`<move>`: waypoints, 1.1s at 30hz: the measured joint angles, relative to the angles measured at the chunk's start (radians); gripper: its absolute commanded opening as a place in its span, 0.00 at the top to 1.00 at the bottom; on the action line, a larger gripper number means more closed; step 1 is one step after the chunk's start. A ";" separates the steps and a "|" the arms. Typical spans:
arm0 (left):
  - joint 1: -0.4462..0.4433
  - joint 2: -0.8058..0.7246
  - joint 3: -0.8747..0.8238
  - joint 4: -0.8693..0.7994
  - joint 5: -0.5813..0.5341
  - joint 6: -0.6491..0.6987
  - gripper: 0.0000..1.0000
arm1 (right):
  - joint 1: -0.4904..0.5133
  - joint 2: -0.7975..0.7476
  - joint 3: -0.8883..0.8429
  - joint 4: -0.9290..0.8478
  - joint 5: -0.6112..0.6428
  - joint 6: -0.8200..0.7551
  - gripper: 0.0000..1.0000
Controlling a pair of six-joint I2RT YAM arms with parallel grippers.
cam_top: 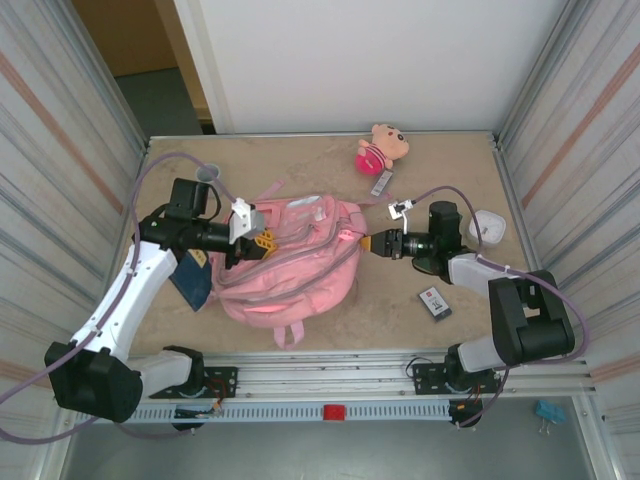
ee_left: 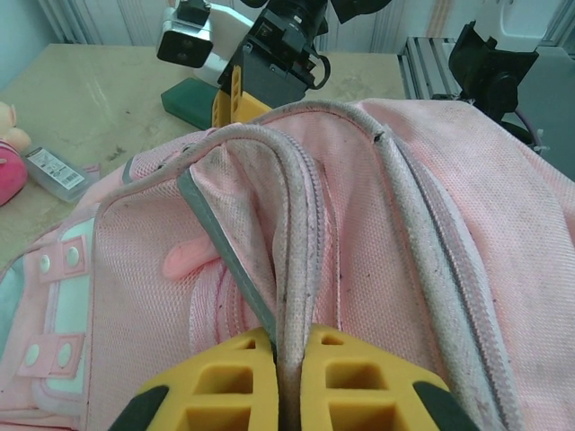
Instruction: Pack books, pencil case, and school supplies into a backpack
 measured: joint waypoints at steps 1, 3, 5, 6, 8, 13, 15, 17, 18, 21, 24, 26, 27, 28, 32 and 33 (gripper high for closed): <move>0.002 -0.001 -0.001 0.007 0.000 -0.006 1.00 | -0.002 -0.002 0.000 -0.007 -0.006 -0.002 0.82; 0.004 -0.006 -0.007 0.026 -0.003 -0.017 1.00 | -0.003 -0.010 0.001 -0.026 -0.013 -0.005 0.87; 0.006 -0.016 -0.016 0.046 -0.005 -0.029 1.00 | -0.005 -0.017 0.001 -0.042 -0.019 -0.009 0.93; 0.006 -0.021 -0.020 0.055 -0.007 -0.035 1.00 | -0.005 -0.020 0.002 -0.050 -0.021 -0.010 0.93; 0.006 -0.030 -0.028 0.072 -0.011 -0.047 1.00 | -0.007 -0.027 0.002 -0.063 -0.023 -0.008 0.98; 0.006 -0.043 -0.048 0.130 -0.029 -0.082 1.00 | -0.006 -0.053 0.002 -0.088 -0.025 -0.007 1.00; 0.006 -0.053 -0.063 0.160 -0.031 -0.097 1.00 | -0.004 -0.069 0.002 -0.094 -0.025 -0.006 0.96; 0.006 -0.058 -0.075 0.184 -0.030 -0.109 1.00 | 0.005 -0.080 0.002 -0.094 -0.026 -0.006 0.88; 0.006 -0.060 -0.080 0.197 -0.029 -0.117 1.00 | 0.014 -0.081 0.005 -0.094 -0.025 -0.005 0.84; 0.006 -0.060 -0.089 0.230 -0.019 -0.134 1.00 | 0.048 -0.076 0.016 -0.103 -0.026 -0.002 0.76; 0.006 -0.060 -0.093 0.250 -0.012 -0.151 1.00 | 0.068 -0.056 0.035 -0.100 -0.028 0.001 0.70; 0.006 -0.060 -0.093 0.262 -0.011 -0.157 1.00 | 0.071 -0.049 0.037 -0.097 -0.031 0.001 0.74; 0.006 -0.060 -0.094 0.268 -0.011 -0.163 1.00 | 0.071 -0.049 0.037 -0.096 -0.033 -0.001 0.81; 0.006 -0.060 -0.096 0.276 -0.012 -0.165 1.00 | 0.071 -0.049 0.038 -0.096 -0.034 0.004 0.87; 0.006 -0.060 -0.108 0.297 -0.024 -0.178 1.00 | 0.061 -0.052 0.039 -0.100 -0.031 0.016 1.00; 0.005 -0.060 -0.111 0.303 -0.036 -0.182 1.00 | 0.057 -0.055 0.039 -0.106 -0.029 0.019 1.00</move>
